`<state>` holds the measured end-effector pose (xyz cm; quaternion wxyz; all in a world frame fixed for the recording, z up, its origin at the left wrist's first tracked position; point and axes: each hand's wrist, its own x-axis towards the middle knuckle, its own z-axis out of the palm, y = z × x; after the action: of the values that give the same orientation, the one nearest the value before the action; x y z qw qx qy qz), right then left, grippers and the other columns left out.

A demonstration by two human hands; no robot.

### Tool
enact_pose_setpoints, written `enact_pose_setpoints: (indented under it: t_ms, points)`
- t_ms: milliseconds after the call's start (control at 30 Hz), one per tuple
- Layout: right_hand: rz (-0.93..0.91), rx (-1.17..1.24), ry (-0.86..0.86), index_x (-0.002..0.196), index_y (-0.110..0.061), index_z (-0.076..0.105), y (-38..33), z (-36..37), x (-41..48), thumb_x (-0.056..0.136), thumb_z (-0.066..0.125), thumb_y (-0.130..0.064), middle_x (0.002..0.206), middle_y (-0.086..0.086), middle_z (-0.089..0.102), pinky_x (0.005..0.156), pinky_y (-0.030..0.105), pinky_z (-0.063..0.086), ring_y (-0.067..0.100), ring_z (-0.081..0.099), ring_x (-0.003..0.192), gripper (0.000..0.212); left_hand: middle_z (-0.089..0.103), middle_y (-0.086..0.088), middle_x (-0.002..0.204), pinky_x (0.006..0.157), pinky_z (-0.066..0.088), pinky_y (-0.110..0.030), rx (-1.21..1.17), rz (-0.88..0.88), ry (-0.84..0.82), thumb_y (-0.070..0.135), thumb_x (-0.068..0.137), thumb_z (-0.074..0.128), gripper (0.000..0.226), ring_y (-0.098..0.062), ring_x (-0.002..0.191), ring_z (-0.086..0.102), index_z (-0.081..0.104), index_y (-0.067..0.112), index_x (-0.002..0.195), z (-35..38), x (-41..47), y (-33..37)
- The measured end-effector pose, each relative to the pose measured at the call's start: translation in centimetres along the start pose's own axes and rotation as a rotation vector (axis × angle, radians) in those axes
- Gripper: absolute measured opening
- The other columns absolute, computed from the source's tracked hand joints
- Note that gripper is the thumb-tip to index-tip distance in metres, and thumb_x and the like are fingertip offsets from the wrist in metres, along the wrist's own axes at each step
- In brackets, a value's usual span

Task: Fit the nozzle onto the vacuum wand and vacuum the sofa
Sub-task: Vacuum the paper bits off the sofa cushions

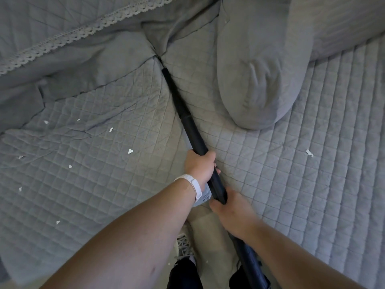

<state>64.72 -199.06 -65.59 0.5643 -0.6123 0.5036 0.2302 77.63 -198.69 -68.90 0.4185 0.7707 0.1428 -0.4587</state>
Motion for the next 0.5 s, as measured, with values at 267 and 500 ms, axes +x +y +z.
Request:
enact_pose_setpoints:
  t_ms: [267,500]
  points:
    - [-0.009,0.018,-0.015,0.09,-0.022,0.052,0.8,2.0,-3.4,0.086,0.057,-0.03,0.069,0.001,0.063,0.053,0.029,0.048,0.016,0.061,0.057,0.011,0.053,-0.007,0.063,0.055,0.053,-0.032,-0.06,0.004,-0.027,0.013,0.092,0.056,0.012,-0.02,0.045,0.053,0.046,0.01,0.098,-2.3,-3.1,-1.7]
    - [-0.028,0.166,-0.112,0.095,-0.024,0.054,-0.7,4.3,-7.0,0.093,0.058,-0.031,0.072,0.004,0.062,0.053,0.035,0.055,0.02,0.062,0.052,0.009,0.049,-0.006,0.064,0.045,0.051,-0.027,-0.187,0.003,-0.003,0.011,0.093,0.054,0.011,-0.019,0.044,0.049,0.043,0.012,0.096,-6.7,-5.6,-1.9]
